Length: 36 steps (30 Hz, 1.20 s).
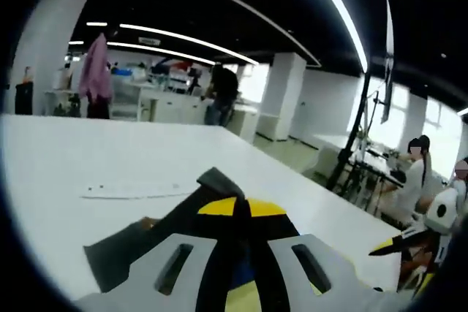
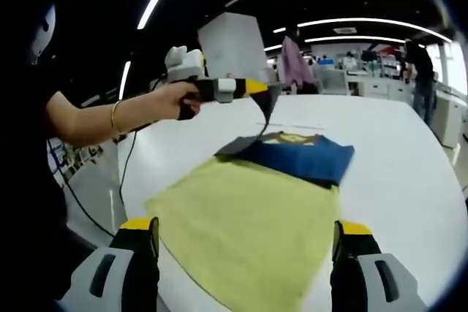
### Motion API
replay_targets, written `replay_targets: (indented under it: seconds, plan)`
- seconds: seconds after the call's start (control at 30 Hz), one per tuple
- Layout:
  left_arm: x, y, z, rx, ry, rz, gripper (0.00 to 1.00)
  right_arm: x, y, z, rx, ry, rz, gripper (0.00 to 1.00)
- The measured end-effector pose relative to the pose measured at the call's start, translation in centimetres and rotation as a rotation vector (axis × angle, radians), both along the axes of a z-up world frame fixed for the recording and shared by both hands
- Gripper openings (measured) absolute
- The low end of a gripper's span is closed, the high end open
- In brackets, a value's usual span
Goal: Fold the garment on the visible template until the final outline fits inside the template.
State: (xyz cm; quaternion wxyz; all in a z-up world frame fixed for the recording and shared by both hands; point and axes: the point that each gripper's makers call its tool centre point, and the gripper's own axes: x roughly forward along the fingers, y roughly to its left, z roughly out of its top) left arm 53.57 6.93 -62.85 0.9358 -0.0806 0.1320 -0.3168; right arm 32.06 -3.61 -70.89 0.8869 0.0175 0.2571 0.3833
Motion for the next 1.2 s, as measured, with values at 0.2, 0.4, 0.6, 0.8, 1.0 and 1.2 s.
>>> replay_targets:
  seconds: [0.2,0.4,0.6,0.8,1.0,1.2]
  plan:
    - [0.7,-1.6,-0.3,-0.005,0.008,-0.017,0.01,0.0,-0.2,-0.4,0.002,0.007,-0.01,0.98]
    - [0.6,-3.5,-1.4,0.017,0.021,-0.052,0.01,0.1,-0.5,-0.7,0.007,0.016,-0.023,0.98]
    - [0.6,-5.3,-2.9,0.047,0.038,-0.087,0.01,0.4,-0.5,-0.9,0.012,0.02,-0.024,0.98]
    - [0.5,-6.6,-5.4,0.096,0.076,-0.115,0.01,0.7,-0.4,-1.0,0.016,0.022,-0.02,0.99]
    - [0.3,-7.9,-8.1,0.106,0.141,-0.126,0.01,1.0,-0.6,-1.3,0.019,0.028,-0.024,0.98]
    - [0.2,-9.4,-10.3,0.103,0.19,-0.141,0.01,1.3,-0.7,-1.4,0.024,0.026,-0.03,0.98]
